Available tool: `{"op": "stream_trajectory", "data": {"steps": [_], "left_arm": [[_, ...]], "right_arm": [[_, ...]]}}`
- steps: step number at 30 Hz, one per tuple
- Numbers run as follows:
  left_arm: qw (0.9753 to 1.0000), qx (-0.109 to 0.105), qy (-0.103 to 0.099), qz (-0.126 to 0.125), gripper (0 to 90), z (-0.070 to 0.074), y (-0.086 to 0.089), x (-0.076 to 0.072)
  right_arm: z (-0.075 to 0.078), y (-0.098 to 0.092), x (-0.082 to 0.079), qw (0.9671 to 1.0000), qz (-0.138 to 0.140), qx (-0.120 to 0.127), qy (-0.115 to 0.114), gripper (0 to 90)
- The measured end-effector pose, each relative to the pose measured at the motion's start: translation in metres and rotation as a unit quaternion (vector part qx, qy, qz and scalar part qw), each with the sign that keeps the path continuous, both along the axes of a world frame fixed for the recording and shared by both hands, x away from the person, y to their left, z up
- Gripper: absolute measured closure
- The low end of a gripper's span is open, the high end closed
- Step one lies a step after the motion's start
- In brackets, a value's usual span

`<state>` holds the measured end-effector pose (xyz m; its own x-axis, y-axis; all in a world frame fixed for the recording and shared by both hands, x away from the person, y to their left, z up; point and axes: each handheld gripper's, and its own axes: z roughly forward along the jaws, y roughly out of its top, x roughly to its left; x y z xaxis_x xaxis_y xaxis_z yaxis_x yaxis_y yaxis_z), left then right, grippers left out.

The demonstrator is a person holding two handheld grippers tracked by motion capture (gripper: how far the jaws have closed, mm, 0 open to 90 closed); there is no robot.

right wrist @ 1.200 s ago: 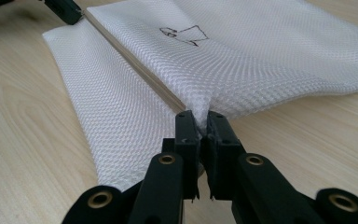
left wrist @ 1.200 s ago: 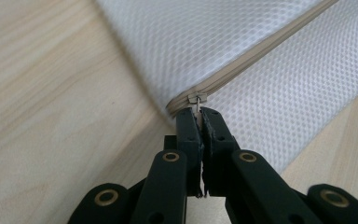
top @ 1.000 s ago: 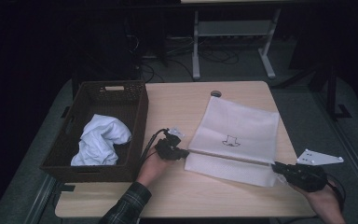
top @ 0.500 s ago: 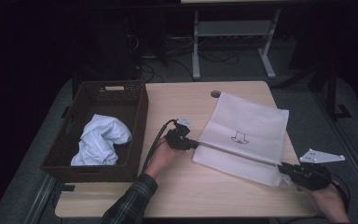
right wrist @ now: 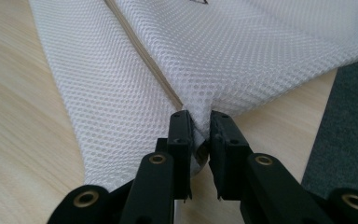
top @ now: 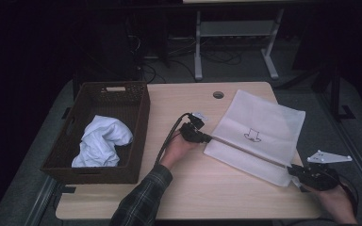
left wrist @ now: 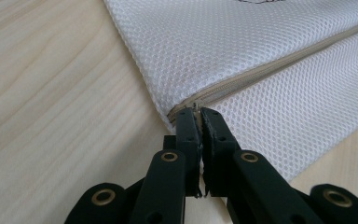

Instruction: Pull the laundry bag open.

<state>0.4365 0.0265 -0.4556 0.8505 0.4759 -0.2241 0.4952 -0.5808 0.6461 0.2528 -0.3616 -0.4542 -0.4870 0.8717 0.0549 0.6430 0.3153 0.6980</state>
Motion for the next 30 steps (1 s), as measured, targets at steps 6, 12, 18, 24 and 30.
{"op": "stream_trajectory", "data": {"steps": [6, 12, 18, 24, 30], "left_arm": [[1.0, 0.004, -0.004, 0.005, 82.9, -0.001, -0.004, 0.003], [0.9997, -0.015, -0.011, 0.016, 55.7, -0.001, 0.006, 0.003], [0.9993, -0.031, -0.014, 0.015, 32.8, 0.001, 0.017, -0.004], [0.9994, -0.024, -0.021, 0.015, 22.3, 0.005, 0.026, -0.017], [0.9995, -0.02, -0.017, 0.015, 16.8, 0.009, 0.034, -0.037]], "right_arm": [[-0.006, -0.001, 0.003, 0.9998, -0.002, -0.004, 0.018, 67.6], [-0.004, 0.001, 0.001, 0.9999, -0.001, 0.007, -0.008, 45.6], [-0.006, 0.009, 0.0, 0.9996, 0.022, 0.011, -0.012, 31.2], [-0.006, 0.013, 0.0, 0.9993, 0.019, 0.019, -0.027, 23.0], [-0.003, 0.016, 0.0, 0.9985, 0.012, 0.037, -0.038, 16.6]]}}
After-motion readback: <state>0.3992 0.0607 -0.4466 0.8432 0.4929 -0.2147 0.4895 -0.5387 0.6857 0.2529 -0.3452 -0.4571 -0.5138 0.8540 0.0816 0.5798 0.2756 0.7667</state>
